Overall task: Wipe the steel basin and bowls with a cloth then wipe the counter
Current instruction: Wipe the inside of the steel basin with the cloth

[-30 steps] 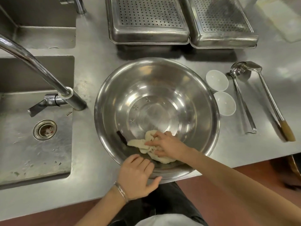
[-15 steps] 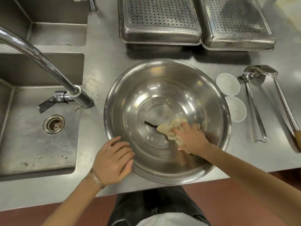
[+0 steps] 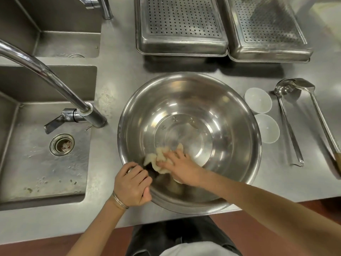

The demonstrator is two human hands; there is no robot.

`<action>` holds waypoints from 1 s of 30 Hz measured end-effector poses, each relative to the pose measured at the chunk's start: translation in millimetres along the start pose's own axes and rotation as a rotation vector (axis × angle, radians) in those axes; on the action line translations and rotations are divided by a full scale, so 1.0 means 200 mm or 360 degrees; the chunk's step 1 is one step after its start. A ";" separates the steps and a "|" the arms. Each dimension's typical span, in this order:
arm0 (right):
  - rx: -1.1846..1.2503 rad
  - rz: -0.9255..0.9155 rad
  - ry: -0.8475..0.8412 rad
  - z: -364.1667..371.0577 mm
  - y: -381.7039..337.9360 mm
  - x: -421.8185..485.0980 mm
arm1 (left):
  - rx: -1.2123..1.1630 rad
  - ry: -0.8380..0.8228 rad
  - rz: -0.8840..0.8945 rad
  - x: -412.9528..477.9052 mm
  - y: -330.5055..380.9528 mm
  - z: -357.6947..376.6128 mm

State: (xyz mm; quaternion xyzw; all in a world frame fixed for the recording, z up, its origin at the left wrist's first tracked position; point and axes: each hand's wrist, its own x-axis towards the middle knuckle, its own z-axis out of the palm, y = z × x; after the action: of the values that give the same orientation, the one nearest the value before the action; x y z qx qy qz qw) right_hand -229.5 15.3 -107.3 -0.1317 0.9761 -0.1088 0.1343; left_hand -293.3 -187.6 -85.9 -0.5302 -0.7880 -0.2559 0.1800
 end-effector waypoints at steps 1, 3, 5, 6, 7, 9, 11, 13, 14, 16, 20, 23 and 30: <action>-0.0060 -0.0169 0.0011 0.01 0.07 -0.07 | -0.0005 -0.0007 0.0016 0.00 -0.02 -0.01; -0.0286 -0.0261 -0.0053 0.00 0.26 -0.19 | -0.0053 -0.0036 0.0050 0.02 -0.06 -0.02; -0.0490 -0.0113 -0.0094 -0.04 0.47 -0.27 | -0.0140 -0.0060 0.0048 0.03 -0.09 -0.03; -0.0521 0.0045 -0.0065 -0.06 0.53 -0.27 | -0.0171 -0.0066 0.0034 0.04 -0.11 -0.04; -0.0519 0.0251 0.0007 -0.09 0.57 -0.25 | -0.0189 -0.0066 0.0016 0.04 -0.11 -0.04; -0.0409 0.0669 0.0176 -0.10 0.59 -0.11 | -0.0209 -0.0057 -0.0016 0.04 -0.11 -0.04; -0.0300 0.0984 0.0319 -0.13 0.57 0.10 | -0.0212 -0.0048 -0.0026 0.04 -0.10 -0.04; -0.0178 0.1217 0.0355 -0.17 0.49 0.29 | -0.0209 -0.0031 -0.0029 0.04 -0.10 -0.03; -0.0067 0.1297 0.0323 -0.19 0.44 0.38 | -0.0201 -0.0020 -0.0035 0.04 -0.10 -0.03; 0.0014 0.1249 0.0229 -0.22 0.32 0.47 | -0.0182 0.0004 -0.0040 0.05 -0.10 -0.02; -0.0067 0.0608 0.0195 -0.12 0.08 0.39 | -0.0123 0.0032 0.0012 0.04 -0.10 -0.01; 0.0018 0.0073 0.0239 0.00 0.00 0.16 | -0.0113 0.0054 0.0028 0.04 -0.11 -0.01; -0.0423 -0.0140 -0.0003 -0.09 0.45 -0.18 | -0.0053 -0.0001 0.0082 0.05 -0.12 -0.02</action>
State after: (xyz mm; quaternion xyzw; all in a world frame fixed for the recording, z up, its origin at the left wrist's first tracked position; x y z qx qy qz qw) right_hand -221.1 113.9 -103.4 -0.1911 0.9751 0.0158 0.1118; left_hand -318.5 -190.2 -83.0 -0.5535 -0.7697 -0.2641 0.1774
